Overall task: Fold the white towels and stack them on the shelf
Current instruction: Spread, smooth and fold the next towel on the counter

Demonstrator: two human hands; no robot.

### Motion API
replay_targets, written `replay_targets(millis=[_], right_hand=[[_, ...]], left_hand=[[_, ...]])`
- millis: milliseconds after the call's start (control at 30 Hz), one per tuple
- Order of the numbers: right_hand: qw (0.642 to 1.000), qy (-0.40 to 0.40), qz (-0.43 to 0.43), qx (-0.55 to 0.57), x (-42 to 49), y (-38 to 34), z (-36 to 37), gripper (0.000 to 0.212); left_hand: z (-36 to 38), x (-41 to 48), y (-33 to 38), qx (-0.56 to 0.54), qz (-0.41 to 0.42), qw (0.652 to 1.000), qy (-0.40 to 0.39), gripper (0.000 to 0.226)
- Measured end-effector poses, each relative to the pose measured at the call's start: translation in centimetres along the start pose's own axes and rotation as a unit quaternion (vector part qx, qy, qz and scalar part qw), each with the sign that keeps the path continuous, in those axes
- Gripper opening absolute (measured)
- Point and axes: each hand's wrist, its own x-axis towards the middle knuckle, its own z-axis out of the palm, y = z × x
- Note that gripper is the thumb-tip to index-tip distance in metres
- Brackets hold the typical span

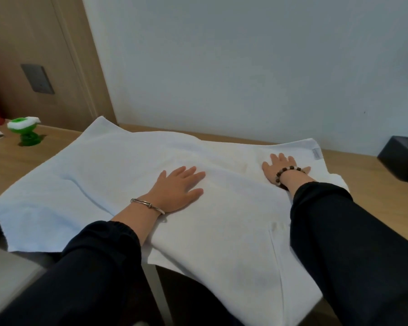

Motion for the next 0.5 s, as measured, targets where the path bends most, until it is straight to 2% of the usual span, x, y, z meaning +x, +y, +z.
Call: replay_targets(millis=[133, 267, 333, 400, 467, 500], right_hand=[[0.999, -0.026, 0.035, -0.001, -0.5, 0.1, -1.0, 0.067], [0.992, -0.037, 0.054, -0.111, -0.8, -1.3, -2.3, 0.074], [0.993, 0.004, -0.004, -0.122, -0.5, -3.3, -2.8, 0.076], [0.991, 0.027, -0.109, -0.067, 0.0, -5.3, -2.6, 0.064], [0.983, -0.019, -0.171, -0.062, 0.1, -6.4, -1.8, 0.057], [0.983, -0.035, -0.168, -0.071, 0.3, -6.1, -1.5, 0.059]], left_hand=[[0.1, -0.2, 0.8, 0.021, -0.021, 0.999, -0.028, 0.061], [0.3, 0.0, 1.2, 0.026, -0.031, 0.999, -0.027, 0.065], [0.5, 0.2, 1.1, 0.04, -0.029, 0.998, -0.027, 0.066], [0.7, 0.7, 1.1, 0.05, -0.026, 0.998, -0.032, 0.066], [0.8, 1.3, 1.0, 0.056, -0.022, 0.998, -0.035, 0.065], [0.7, 1.5, 1.0, 0.058, -0.018, 0.997, -0.038, 0.064]])
